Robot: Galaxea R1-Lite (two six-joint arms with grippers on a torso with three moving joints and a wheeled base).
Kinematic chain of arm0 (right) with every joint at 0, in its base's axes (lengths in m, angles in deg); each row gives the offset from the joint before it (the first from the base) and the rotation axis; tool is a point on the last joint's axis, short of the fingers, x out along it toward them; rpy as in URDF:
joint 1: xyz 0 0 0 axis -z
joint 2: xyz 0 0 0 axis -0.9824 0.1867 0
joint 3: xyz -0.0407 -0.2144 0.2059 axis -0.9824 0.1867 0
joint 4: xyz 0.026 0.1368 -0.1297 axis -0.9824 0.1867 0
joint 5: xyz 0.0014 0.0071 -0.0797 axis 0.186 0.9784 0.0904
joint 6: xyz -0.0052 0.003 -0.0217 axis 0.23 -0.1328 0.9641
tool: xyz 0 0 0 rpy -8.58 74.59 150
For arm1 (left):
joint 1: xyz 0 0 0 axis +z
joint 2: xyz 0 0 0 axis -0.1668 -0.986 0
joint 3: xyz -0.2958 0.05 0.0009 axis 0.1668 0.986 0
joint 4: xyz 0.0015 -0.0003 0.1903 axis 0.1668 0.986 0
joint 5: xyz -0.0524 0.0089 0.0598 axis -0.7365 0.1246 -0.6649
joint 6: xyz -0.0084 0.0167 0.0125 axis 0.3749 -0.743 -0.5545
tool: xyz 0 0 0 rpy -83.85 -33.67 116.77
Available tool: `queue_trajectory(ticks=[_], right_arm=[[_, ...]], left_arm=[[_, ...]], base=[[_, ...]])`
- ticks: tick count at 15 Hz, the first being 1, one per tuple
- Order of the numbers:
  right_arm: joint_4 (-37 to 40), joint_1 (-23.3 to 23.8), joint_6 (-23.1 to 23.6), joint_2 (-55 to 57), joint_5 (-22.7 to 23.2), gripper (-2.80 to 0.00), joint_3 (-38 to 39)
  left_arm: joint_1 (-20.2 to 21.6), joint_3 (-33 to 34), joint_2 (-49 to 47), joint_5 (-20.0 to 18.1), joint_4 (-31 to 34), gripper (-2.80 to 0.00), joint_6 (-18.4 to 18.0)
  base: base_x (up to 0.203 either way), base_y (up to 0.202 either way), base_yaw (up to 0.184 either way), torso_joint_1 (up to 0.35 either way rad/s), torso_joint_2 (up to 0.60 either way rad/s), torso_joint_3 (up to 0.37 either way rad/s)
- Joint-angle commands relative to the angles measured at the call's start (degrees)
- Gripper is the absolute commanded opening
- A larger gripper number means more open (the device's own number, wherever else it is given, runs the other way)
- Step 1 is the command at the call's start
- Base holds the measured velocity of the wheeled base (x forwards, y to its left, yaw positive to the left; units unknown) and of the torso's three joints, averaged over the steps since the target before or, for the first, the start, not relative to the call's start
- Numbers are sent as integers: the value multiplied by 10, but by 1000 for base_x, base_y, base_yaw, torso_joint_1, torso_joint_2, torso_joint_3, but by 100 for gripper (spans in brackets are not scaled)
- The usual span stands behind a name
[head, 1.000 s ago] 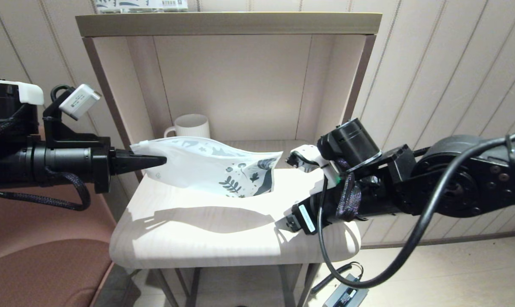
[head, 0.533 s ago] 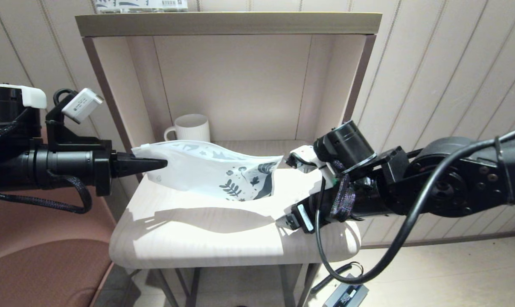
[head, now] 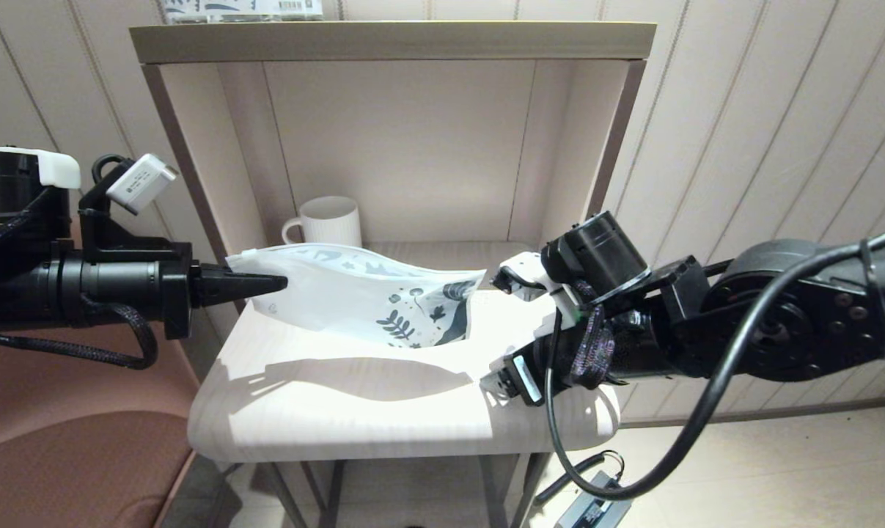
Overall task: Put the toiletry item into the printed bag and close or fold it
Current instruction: Pick up the toothpaste
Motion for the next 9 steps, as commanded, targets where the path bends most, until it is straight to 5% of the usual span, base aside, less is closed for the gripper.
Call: queue_trajectory(ticks=[1,9], right_arm=[[2,0,0,0,-1,-280,5],[2,0,-4,-3,0,-280,9]], left_arm=[[0,-1,0,-3,0,-280,0],[0,1,3,-3,0,-280,0]], base=[[0,0,0,0,0,0],[0,0,0,0,0,0]])
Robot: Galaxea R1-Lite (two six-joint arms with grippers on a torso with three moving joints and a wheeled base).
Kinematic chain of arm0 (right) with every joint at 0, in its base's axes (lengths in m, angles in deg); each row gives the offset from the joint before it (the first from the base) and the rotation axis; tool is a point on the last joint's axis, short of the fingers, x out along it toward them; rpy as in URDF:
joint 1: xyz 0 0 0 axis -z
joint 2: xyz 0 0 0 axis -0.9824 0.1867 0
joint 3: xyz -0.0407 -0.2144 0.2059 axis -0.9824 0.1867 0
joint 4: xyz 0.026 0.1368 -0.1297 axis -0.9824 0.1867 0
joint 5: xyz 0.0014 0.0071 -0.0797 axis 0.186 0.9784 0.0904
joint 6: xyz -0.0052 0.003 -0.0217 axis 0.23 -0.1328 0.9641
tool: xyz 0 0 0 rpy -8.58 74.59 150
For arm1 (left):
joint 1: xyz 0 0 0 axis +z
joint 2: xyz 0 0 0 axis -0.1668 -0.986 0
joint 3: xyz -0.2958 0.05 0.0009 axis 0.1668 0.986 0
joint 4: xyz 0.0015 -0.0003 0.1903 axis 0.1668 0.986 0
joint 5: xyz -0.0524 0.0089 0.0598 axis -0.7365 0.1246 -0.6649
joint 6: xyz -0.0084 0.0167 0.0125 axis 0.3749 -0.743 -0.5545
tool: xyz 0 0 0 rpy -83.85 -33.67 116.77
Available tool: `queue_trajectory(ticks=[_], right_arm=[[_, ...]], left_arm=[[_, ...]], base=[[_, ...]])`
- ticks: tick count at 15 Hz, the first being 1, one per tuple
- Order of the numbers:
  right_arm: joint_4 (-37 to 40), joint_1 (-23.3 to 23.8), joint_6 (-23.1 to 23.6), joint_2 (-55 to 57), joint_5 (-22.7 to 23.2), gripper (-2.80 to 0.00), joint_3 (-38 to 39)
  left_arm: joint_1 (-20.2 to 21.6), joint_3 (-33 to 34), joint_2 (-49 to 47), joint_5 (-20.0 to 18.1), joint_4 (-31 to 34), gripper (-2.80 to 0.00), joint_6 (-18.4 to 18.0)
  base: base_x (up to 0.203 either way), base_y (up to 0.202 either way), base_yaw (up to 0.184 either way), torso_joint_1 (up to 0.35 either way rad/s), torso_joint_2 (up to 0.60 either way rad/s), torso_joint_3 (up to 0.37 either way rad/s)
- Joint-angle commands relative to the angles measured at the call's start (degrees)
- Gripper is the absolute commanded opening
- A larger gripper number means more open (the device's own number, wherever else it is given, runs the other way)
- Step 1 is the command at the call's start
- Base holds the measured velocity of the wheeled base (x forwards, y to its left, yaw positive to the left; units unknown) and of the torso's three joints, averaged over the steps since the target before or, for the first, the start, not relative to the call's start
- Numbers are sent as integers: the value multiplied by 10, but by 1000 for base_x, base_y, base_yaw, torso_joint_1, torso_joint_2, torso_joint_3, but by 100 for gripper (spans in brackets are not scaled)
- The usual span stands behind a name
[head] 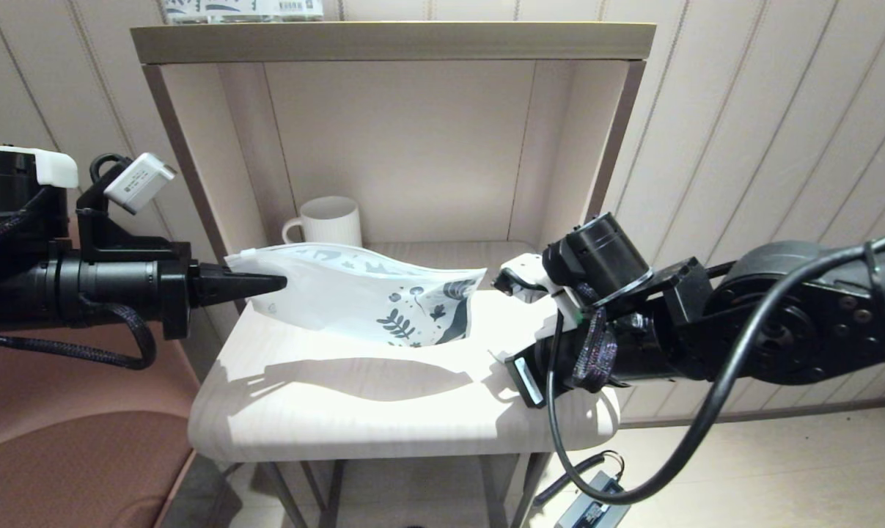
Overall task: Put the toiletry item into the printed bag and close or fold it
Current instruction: Pick up the toothpaste, then place the toothpaste in the storage bag
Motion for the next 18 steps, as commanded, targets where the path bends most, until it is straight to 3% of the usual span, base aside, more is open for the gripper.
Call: queue_trajectory(ticks=[1,8,10,12,14,16,18], right_arm=[[1,0,-2,-1,-1,-280,3],[6,7,5,-88,-1,-280,-24],[35,7,10,-121,3,-280,-68],[95,5,11,-133,40,-280,-135],[157,2,13,-127,112,-280,-213],[206,-3,17,-93,153,-280,-292],[257,-23,25,-35,165,-280,-371]], left_arm=[[0,0,1,-3,-1,-280,-1],[-17,1,-20,-2,0,-280,-56],[-27,-2,-28,-2,-1,-280,-65],[-46,0,-34,-2,-1,-280,-97],[-74,3,-42,-1,-1,-280,-134],[-97,-2,-48,2,-1,-280,-144],[-106,-10,-56,4,-1,-280,-144]], base=[[0,0,0,0,0,0],[0,0,0,0,0,0],[0,0,0,0,0,0],[0,0,0,0,0,0],[0,0,0,0,0,0],[0,0,0,0,0,0],[0,0,0,0,0,0]])
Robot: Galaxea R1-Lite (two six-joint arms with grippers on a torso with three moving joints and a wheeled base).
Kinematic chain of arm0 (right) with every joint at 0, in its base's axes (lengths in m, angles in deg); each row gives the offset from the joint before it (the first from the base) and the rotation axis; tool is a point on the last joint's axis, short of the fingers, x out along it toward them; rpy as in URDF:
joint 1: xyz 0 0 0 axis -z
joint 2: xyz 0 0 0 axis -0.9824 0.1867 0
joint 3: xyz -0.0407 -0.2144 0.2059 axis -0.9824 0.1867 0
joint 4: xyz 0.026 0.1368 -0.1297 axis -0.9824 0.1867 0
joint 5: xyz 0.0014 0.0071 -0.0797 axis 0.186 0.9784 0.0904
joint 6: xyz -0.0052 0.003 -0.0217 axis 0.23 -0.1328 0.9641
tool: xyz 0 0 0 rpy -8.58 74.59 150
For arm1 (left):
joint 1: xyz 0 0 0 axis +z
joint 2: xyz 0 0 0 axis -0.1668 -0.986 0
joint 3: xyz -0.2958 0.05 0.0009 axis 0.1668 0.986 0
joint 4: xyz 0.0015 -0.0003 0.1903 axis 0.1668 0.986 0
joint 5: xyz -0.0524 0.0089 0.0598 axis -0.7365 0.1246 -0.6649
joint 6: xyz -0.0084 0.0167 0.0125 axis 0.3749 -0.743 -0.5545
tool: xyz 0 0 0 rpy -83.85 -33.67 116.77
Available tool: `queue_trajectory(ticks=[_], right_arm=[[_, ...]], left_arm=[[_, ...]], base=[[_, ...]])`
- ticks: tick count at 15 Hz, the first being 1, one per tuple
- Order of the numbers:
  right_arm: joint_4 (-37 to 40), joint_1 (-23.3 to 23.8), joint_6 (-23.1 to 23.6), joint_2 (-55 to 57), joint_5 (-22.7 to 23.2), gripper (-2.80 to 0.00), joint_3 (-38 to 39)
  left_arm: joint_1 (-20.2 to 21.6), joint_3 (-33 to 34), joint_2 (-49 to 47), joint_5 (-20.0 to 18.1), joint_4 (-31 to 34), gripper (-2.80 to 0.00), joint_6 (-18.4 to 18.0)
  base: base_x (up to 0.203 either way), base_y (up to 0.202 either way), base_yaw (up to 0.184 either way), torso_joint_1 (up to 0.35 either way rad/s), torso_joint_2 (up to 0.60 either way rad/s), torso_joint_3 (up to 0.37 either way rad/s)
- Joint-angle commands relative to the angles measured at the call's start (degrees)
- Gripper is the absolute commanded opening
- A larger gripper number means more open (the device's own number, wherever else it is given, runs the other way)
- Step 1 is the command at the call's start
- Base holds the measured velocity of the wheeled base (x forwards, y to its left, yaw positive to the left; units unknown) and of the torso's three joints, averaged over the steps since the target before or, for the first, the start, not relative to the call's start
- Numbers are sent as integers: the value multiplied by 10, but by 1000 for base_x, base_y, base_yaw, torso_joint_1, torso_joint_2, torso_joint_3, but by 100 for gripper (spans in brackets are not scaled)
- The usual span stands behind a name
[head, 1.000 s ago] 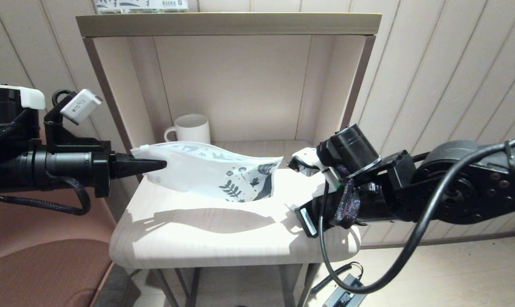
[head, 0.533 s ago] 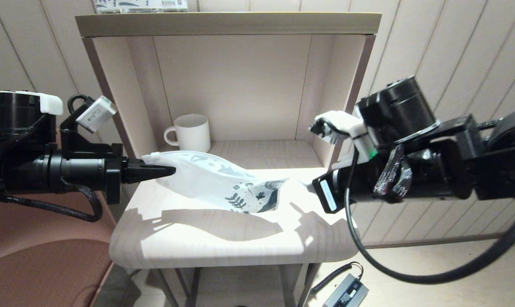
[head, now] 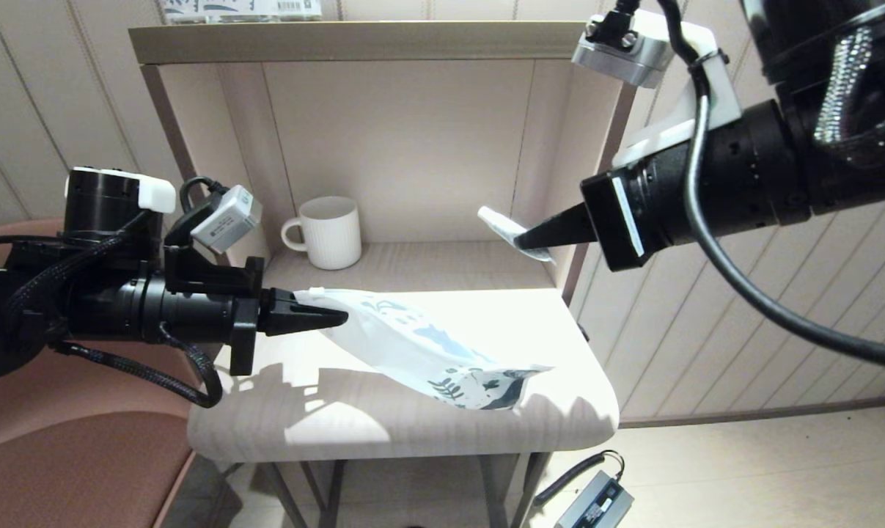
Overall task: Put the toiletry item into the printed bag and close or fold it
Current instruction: Place the toothpaste in the storage bag
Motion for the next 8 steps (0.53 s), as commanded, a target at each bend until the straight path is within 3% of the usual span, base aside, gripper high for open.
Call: queue_trajectory(ticks=[1,4,8], right_arm=[[31,-24,3,70,5,-280,-60],[41,-60,16,118,7,-280,-68],[42,-75,17,130,8,-280,-68]], left_arm=[[-5,-3,-9,-3,-2,-280,-1],[-5,-8,-18,-3,-2,-280,-1],[-5,-12,-25,-3,-2,-280,-1]], base=[[0,0,0,0,0,0],[0,0,0,0,0,0],[0,0,0,0,0,0]])
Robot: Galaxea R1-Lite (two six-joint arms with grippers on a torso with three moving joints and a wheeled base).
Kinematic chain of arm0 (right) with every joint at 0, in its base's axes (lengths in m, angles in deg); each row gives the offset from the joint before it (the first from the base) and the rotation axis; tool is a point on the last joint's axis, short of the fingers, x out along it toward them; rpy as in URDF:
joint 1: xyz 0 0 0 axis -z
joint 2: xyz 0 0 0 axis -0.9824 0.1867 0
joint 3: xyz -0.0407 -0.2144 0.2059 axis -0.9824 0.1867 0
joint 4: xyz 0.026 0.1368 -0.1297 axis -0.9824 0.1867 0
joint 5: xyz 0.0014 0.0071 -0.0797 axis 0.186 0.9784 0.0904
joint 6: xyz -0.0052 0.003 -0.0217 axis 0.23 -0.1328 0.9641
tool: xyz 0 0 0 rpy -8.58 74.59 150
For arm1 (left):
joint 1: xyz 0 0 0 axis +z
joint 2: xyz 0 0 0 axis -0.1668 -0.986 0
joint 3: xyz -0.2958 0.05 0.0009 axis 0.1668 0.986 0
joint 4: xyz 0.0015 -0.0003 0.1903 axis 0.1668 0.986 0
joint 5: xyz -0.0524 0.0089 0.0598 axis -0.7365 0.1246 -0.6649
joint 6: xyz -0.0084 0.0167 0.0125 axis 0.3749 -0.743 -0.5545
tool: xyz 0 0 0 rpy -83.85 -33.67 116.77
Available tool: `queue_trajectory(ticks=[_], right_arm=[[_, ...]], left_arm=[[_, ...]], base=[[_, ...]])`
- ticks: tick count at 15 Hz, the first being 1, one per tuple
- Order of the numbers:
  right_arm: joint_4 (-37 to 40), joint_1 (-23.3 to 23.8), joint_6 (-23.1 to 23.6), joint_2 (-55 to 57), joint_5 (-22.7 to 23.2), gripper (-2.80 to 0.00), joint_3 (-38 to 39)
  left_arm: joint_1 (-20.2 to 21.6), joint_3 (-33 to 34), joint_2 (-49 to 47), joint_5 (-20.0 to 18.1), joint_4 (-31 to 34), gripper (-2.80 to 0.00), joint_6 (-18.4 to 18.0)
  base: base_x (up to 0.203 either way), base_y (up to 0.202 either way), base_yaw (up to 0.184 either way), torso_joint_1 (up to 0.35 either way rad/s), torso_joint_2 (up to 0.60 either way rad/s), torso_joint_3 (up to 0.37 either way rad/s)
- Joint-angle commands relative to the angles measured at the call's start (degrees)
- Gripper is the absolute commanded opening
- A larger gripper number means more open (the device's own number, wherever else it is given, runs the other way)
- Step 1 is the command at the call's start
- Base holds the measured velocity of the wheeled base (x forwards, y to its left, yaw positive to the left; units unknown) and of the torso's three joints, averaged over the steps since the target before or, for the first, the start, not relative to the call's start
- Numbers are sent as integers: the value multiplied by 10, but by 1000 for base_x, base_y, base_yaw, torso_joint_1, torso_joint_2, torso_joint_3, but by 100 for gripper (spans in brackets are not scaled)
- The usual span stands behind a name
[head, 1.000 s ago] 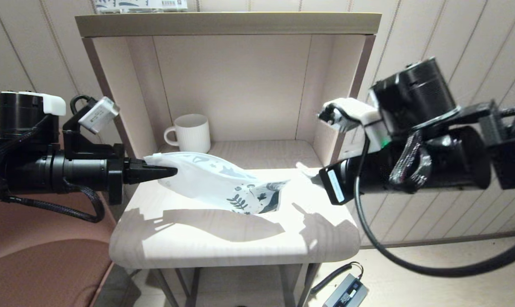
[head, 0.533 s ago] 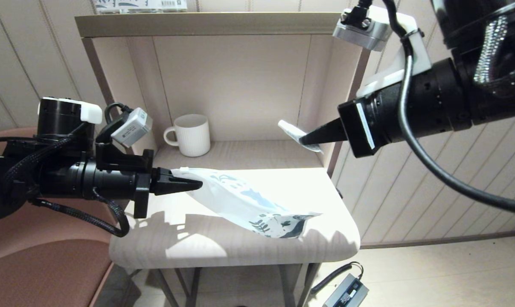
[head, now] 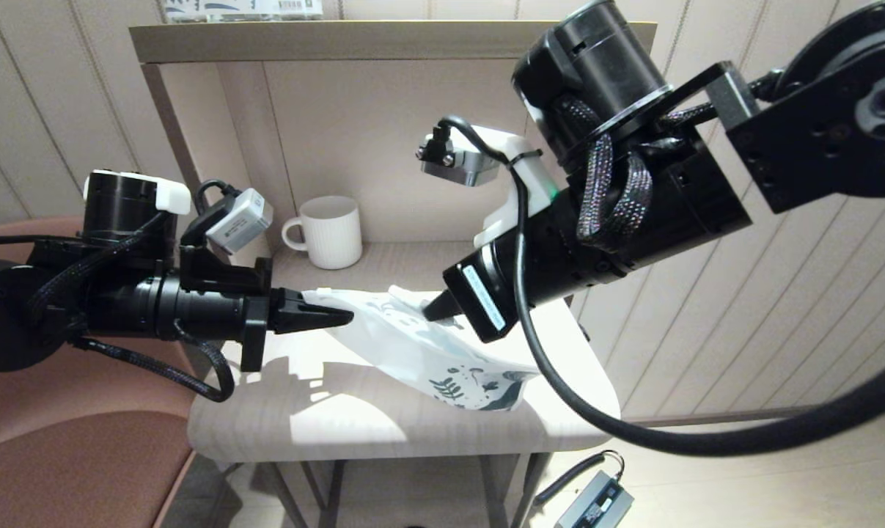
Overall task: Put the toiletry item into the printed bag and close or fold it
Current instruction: Place the toothpaste in the storage bag
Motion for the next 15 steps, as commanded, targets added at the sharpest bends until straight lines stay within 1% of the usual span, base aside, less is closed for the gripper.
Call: queue_trajectory(ticks=[1,4,10,15], right_arm=[[3,-3,0,11,1,-280,1],[5,-3,-1,23,1,-280,2],[6,-3,-5,3,-2,-280,2],[4,-11,-5,-26,-1,-280,43]], left_arm=[[0,-1,-6,-3,-1,-280,-1],[0,-1,-6,-3,0,-280,-1],[0,-5,-10,-3,0,-280,-1],[0,-5,-15,-3,0,-280,-1]], base=[[0,0,0,0,0,0],[0,0,0,0,0,0],[0,0,0,0,0,0],[0,0,0,0,0,0]])
